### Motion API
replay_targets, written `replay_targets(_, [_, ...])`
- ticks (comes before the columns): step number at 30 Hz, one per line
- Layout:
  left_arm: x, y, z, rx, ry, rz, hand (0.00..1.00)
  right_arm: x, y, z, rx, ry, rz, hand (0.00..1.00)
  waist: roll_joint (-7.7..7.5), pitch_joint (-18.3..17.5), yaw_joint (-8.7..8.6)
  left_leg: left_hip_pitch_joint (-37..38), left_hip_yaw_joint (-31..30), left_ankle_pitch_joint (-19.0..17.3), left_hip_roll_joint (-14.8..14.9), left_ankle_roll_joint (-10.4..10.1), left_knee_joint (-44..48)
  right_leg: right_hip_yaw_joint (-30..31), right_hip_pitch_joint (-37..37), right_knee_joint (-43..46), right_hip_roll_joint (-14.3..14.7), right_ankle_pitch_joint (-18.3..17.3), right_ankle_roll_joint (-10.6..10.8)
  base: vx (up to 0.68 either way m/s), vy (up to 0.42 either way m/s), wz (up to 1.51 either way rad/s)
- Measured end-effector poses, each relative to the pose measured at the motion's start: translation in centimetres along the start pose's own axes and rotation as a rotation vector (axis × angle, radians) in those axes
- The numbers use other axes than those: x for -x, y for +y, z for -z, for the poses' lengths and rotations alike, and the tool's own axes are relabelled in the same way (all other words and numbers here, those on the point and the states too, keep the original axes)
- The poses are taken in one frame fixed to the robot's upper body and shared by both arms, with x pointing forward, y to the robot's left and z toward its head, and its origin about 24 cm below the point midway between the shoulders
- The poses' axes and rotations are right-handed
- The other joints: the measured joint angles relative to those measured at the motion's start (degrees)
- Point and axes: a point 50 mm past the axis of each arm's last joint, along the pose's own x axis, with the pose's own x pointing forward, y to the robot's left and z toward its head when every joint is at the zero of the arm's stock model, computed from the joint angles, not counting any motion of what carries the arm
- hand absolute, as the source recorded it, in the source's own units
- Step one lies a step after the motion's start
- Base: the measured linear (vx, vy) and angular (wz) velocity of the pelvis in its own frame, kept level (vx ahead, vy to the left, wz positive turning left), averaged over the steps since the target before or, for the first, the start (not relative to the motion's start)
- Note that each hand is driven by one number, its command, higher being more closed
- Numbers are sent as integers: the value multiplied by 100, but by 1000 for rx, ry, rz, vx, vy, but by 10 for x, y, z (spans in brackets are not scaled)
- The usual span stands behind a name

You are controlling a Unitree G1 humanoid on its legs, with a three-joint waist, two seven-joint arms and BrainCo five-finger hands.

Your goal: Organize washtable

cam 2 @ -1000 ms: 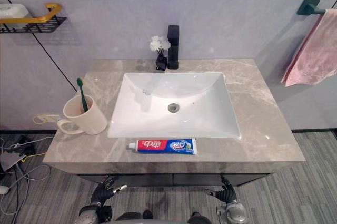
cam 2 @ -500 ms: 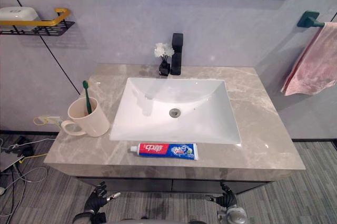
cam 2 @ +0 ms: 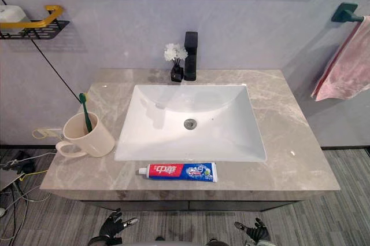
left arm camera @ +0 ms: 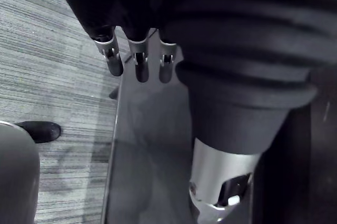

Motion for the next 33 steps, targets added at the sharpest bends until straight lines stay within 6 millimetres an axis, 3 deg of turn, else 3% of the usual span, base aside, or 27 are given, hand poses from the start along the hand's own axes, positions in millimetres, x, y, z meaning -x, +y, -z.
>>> replay_targets(6, [5, 65, -5, 82, -23, -221, 0, -2, -13, -7, 7, -25, 22, 0, 7, 3, 112, -23, -228, 85, -10, 14, -25, -274, 26, 105, -42, -112, 16, -85, -29, 23])
replay_targets(11, [15, 99, -31, 159, -163, -362, 0, -2, -24, -10, 17, -36, 45, 0, 7, 3, 173, -129, -459, 122, -13, -11, -45, -522, 28, 168, -103, -189, -21, -46, -17, 30])
replay_targets(12, [26, 115, -57, 169, -299, -424, 0, 0, -29, -6, 11, -28, 61, 0, 15, 7, 231, -210, -538, 129, -17, -15, -44, -601, 32, 166, -105, -194, -20, -26, -12, 20])
replay_targets(14, [35, 121, -81, 166, -410, -453, 0, 2, -33, -3, 10, -26, 70, 0, 27, 1, 307, -235, -569, 129, -21, -15, -44, -618, 52, 165, -105, -198, -13, 8, -9, 19])
replay_targets(15, [49, 127, -109, 154, -547, -482, 0, 4, -37, -1, 5, -26, 82, 0, 37, -6, 332, -269, -633, 159, -45, 10, -27, -676, 64, 166, -116, -199, 13, 45, 1, 20])
replay_targets(16, [55, 128, -121, 148, -604, -490, 0, 5, -39, 0, 6, -24, 85, 0, 45, -9, 336, -279, -653, 167, -63, 13, -11, -706, 65, 166, -122, -200, 15, 42, 11, 25])
replay_targets(17, [74, 128, -151, 127, -756, -502, 0, 5, -40, 1, 8, -20, 89, 0, 65, -12, 346, -289, -710, 191, -95, 19, -5, -757, 73, 162, -122, -201, 16, 29, 10, 15])
replay_targets(18, [81, 127, -163, 119, -817, -503, 0, 6, -40, 2, 8, -18, 89, 0, 72, -13, 349, -299, -730, 192, -97, 18, -5, -756, 82, 162, -118, -203, 18, 16, -3, 16])
replay_targets(19, [100, 120, -188, 74, -949, -517, 0, 7, -41, 5, 9, -11, 92, 0, 91, -11, 376, -297, -770, 192, -102, 18, -4, -779, 102, 161, -118, -204, 19, 5, -15, 10])
replay_targets(21, [122, 111, -213, 18, -1095, -527, 0, 8, -43, 8, 9, -4, 95, 0, 109, -9, 447, -293, -805, 191, -111, 18, -4, -781, 110, 161, -143, -203, 20, -6, -4, 6])
replay_targets(23, [157, 87, -242, -103, -1313, -538, 0, 9, -44, 12, 11, 8, 96, 0, 124, -11, 444, -300, -918, 192, -151, 20, 32, -869, 166, 163, -188, -204, 19, -13, 5, 19])
replay_targets(26, [190, 41, -260, -232, -1525, -424, 0, 10, -44, 14, 12, 15, 93, 0, 178, -9, 434, -294, -1017, 199, -218, 31, 74, -958, 220, 222, -241, -242, 62, -33, 15, 22])
replay_targets(33, [231, -61, -274, -364, -1857, 49, 0, 8, -19, 11, 107, 4, -42, 0, 258, -49, 200, -347, -1148, 238, -259, 88, 161, -1069, 235, 345, -287, -269, 74, -63, 7, 12])
